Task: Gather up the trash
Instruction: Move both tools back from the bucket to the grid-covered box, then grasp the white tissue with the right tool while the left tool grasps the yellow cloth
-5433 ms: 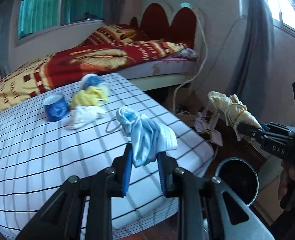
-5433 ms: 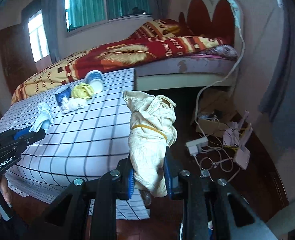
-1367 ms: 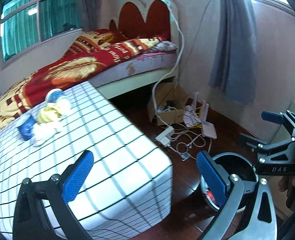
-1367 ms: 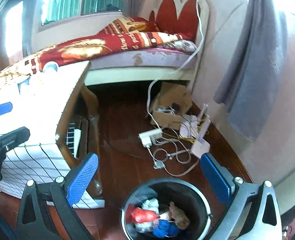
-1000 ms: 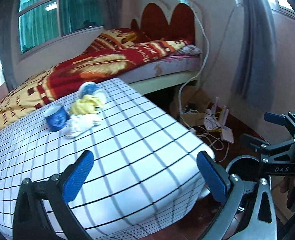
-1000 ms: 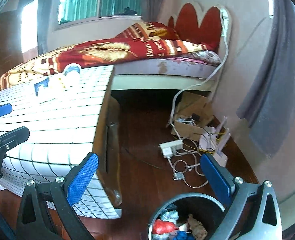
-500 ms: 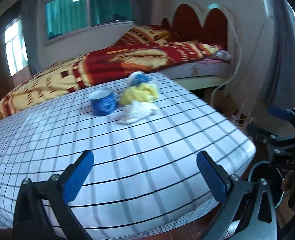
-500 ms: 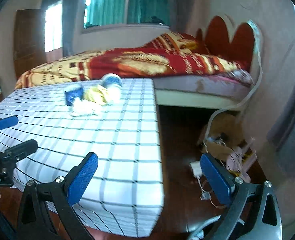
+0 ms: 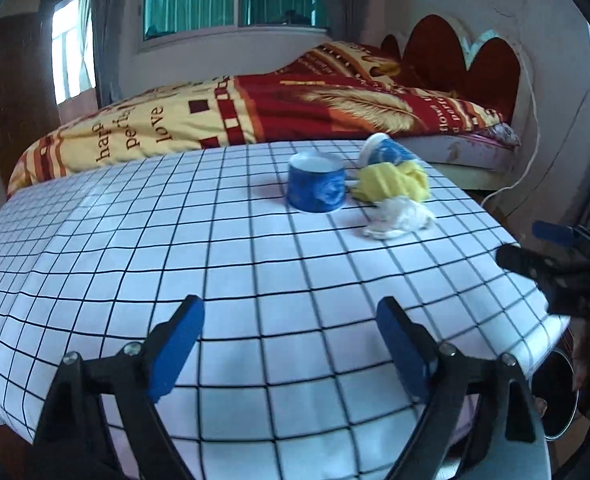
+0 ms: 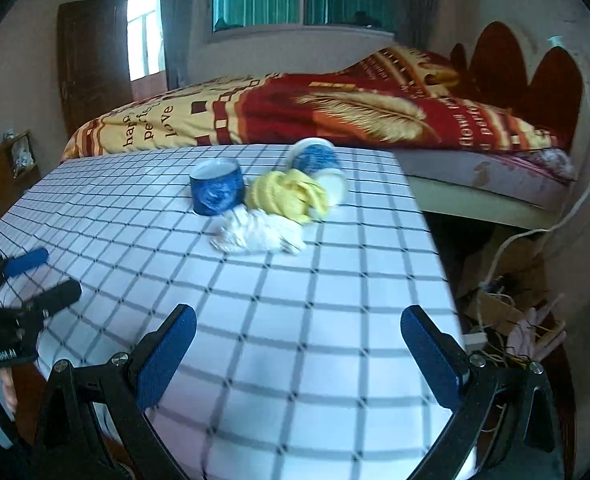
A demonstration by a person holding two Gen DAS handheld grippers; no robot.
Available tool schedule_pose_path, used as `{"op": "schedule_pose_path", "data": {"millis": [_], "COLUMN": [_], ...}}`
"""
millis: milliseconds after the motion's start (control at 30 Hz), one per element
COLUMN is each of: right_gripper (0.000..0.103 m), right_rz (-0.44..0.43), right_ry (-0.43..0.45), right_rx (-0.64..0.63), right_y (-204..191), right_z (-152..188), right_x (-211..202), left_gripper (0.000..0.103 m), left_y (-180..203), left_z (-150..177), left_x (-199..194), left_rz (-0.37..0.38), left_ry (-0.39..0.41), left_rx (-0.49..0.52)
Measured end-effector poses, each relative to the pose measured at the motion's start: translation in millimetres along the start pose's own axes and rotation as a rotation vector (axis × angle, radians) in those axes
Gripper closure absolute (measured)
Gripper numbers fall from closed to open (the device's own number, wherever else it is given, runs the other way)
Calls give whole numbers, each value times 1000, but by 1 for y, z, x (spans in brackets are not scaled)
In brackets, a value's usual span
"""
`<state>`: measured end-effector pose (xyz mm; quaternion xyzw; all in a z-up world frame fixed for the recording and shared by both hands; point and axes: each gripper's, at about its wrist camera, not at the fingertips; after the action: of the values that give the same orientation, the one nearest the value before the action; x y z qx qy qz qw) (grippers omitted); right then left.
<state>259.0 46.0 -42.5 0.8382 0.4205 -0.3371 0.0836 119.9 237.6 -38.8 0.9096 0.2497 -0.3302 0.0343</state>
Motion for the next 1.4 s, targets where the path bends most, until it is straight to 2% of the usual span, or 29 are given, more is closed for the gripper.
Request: {"op": "schedule_pose_path", "data": {"millis": [200,467,633,767,833,1000,1167,1400], "right_gripper": [0,1,14,43,48,50,50,50], "right_rz": [-13,-16,-59,-98,-106,-101,-42,41], "right_ry": [-55,-139,-169,-165,-160,-139,-84,-60], "right_rx": [41,88,89,57,48,3,-24,63], "right_y": [2,13,19,21,23,25,36,85], "right_z": [-32,-51,-49,-46,-44,-31,-22,-34], "right_x": [59,110,122,117,110,81,48,40], "left_gripper": [14,14,14,14,14,14,14,14], "left_y": [-11,-11,-1,11,16,29,45,88], "left_z": [-6,-25,-31,-34,-35,-36,-40,-56], "left_x": [30,64,70,72,71,66,59,65], "left_rz": [-8,1,29,52,58,76,101,160], "left_ry": [-31,-77,-75,-77,-75,-66,-43,-33], "left_rx": [-7,-9,2,1,6,20,30,60]}}
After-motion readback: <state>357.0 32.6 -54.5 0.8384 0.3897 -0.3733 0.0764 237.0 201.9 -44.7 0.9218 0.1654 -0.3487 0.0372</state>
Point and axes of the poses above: each gripper's, at about its wrist camera, not at the fingertips, and x roughly the way its jaws point, y to its right, z to its underside, and after that the axes turned 13 degrees about -z, right-handed
